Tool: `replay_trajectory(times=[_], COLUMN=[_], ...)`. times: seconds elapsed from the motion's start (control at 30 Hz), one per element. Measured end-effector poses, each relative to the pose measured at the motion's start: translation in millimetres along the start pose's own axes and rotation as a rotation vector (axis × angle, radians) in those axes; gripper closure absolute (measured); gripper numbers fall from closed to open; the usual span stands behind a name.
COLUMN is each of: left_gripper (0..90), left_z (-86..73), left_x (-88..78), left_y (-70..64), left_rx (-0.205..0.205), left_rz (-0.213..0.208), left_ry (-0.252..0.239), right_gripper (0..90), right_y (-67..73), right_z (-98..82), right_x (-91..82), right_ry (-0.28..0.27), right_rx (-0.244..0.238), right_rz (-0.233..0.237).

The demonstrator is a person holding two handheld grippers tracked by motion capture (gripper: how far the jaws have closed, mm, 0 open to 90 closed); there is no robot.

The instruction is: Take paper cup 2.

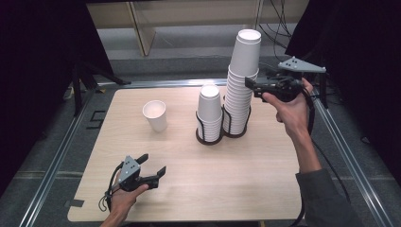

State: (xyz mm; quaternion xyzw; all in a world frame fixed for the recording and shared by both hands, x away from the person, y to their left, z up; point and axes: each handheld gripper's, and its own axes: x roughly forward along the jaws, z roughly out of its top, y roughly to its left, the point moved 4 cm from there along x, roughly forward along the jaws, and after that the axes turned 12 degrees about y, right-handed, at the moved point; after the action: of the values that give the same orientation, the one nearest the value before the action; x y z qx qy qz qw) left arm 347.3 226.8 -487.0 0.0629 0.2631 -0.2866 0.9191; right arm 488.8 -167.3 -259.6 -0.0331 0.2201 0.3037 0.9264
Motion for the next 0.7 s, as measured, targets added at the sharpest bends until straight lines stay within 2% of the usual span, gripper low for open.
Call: replay_trajectory(times=[0.2, 0.23, 0.27, 0.37, 0.47, 0.53, 0.7], left_gripper=[14.2, 14.2, 14.2, 14.2, 14.2, 14.2, 14.2], left_z=[0.2, 0.1, 0.1, 0.6, -0.1, 0.7, 0.5], left_x=[0.3, 0.6, 0.5, 0.9, 0.7, 1.3, 1.2], left_y=[-1.1, -1.3, -1.4, -1.3, -1.3, -2.2, -2.7], left_rx=[-0.002, 0.002, 0.001, -0.003, 0.003, -0.002, -0.002], left_rz=[-0.01, -0.012, -0.013, -0.016, -0.013, -0.017, -0.02], left_ry=[-0.003, -0.009, -0.009, -0.009, 0.002, -0.013, -0.006], right_gripper=[15.3, 15.4, 15.4, 14.6, 11.4, 11.3, 11.8], right_y=[-1.0, -2.6, -2.4, -4.3, -4.3, -6.2, -7.5], right_z=[23.3, 26.7, 29.9, 37.6, 44.4, 48.3, 54.6], right_x=[10.8, 12.9, 15.8, 22.8, 30.6, 36.5, 48.5], right_ry=[0.008, 0.003, 0.013, 0.007, 0.018, 0.015, 0.032], right_rx=[-0.027, -0.036, -0.019, -0.018, -0.004, -0.007, 0.01], right_rz=[-0.012, -0.026, -0.021, -0.013, -0.018, -0.023, -0.03])
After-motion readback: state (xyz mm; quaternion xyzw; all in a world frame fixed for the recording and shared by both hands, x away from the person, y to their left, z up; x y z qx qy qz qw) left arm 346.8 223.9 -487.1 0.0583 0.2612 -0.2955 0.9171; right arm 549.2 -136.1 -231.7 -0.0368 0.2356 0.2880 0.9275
